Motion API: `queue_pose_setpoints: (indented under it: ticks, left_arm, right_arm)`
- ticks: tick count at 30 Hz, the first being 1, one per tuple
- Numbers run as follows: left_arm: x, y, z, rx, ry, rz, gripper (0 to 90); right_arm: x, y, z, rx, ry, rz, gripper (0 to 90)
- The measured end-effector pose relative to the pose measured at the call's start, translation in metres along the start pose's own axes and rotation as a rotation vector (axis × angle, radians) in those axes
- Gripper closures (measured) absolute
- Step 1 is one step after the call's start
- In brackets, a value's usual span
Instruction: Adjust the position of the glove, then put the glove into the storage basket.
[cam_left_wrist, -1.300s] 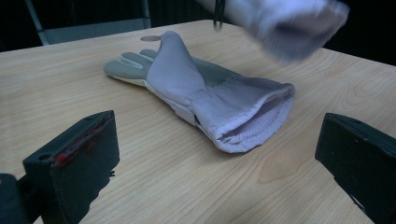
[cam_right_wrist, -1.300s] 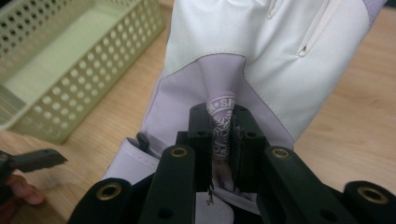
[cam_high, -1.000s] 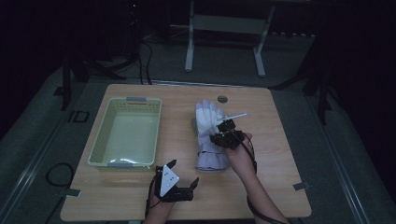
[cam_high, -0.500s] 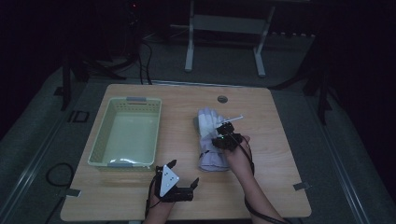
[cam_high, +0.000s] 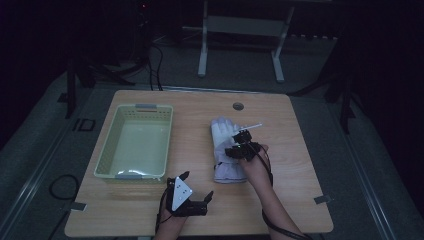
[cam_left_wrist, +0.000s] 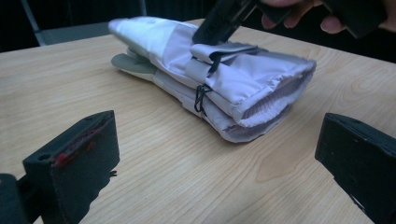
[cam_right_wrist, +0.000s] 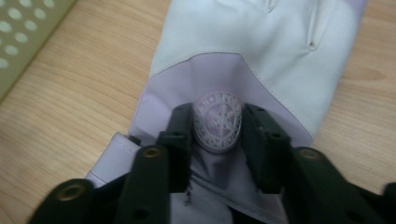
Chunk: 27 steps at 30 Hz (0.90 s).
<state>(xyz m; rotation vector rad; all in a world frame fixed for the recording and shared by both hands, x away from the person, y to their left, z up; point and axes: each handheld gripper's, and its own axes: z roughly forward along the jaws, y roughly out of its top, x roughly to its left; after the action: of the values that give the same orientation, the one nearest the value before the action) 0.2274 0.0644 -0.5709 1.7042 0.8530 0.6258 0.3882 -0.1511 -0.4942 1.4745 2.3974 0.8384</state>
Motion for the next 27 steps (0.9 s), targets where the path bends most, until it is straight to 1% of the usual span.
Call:
queue_pose_setpoints:
  ticks: [1,3,4,7,8,9,11,12,14,16,17,18,19,20,21,22,23,24,25,26,27]
  left_arm:
    - [0.0,0.0,0.0,0.002,0.001,0.005,0.0]
    - [-0.001,0.0,0.0,0.002,0.0,0.006,0.0]
    - [-0.001,0.0,0.0,-0.001,0.002,0.004,0.0]
    - [0.001,0.0,0.0,-0.002,-0.005,-0.01,0.0]
    - [0.002,0.0,0.0,-0.005,-0.008,-0.018,0.0]
    - [0.003,0.0,0.0,-0.004,-0.009,-0.025,0.0]
    - [0.004,0.0,0.0,-0.003,-0.016,-0.038,0.0]
    - [0.005,0.0,0.0,-0.001,-0.017,-0.046,0.0]
    - [0.006,0.0,0.0,0.004,-0.02,-0.056,0.0]
    - [0.007,0.001,0.001,0.022,-0.011,-0.049,0.0]
    - [0.007,0.001,0.001,0.03,-0.012,-0.05,0.0]
    - [0.007,0.001,0.001,0.03,-0.012,-0.05,0.0]
    - [0.007,0.001,0.001,0.03,-0.012,-0.05,0.0]
    - [0.008,0.002,0.004,0.052,-0.01,-0.054,0.0]
    - [0.009,0.003,0.006,0.066,-0.017,-0.055,0.0]
    - [0.009,0.003,0.007,0.079,-0.024,-0.058,0.0]
    - [0.009,0.005,0.009,0.103,-0.021,-0.052,0.0]
    - [0.009,0.006,0.01,0.129,-0.027,-0.058,0.0]
    - [0.009,0.008,0.011,0.137,-0.043,-0.068,0.0]
    - [0.009,0.01,0.011,0.133,-0.058,-0.072,0.0]
    - [0.009,0.012,0.011,0.13,-0.066,-0.07,0.0]
  right_arm:
    - [-0.001,0.0,-0.002,-0.011,0.006,0.005,54.4]
    - [-0.002,0.001,-0.005,-0.026,0.011,-0.012,45.9]
    - [-0.002,0.001,-0.007,-0.037,0.01,-0.015,43.5]
    - [-0.005,0.001,-0.014,-0.064,0.03,-0.003,31.9]
    - [-0.005,0.001,-0.017,-0.075,0.044,-0.005,28.4]
    - [-0.006,0.001,-0.019,-0.085,0.055,-0.011,27.7]
    - [-0.007,0.0,-0.024,-0.093,0.072,-0.012,20.8]
    - [-0.008,-0.001,-0.027,-0.102,0.077,-0.021,21.4]
    - [-0.011,-0.004,-0.032,-0.129,0.09,-0.012,19.8]
    - [-0.014,-0.007,-0.036,-0.147,0.116,-0.025,19.2]
    - [-0.015,-0.009,-0.038,-0.171,0.132,-0.037,18.8]
    - [-0.015,-0.009,-0.038,-0.171,0.132,-0.037,18.8]
    - [-0.016,-0.011,-0.04,-0.184,0.135,-0.058,18.8]
    - [-0.016,-0.011,-0.04,-0.184,0.135,-0.058,18.8]
    - [-0.018,-0.016,-0.045,-0.232,0.114,-0.143,18.3]
    - [-0.02,-0.018,-0.047,-0.24,0.098,-0.177,18.1]
    - [-0.025,-0.023,-0.052,-0.283,0.07,-0.225,18.1]
    - [-0.025,-0.023,-0.052,-0.283,0.07,-0.225,18.1]
    - [-0.028,-0.026,-0.055,-0.293,0.064,-0.23,18.1]
    - [-0.036,-0.031,-0.061,-0.308,0.059,-0.229,17.5]
    - [-0.036,-0.031,-0.061,-0.308,0.059,-0.229,17.5]
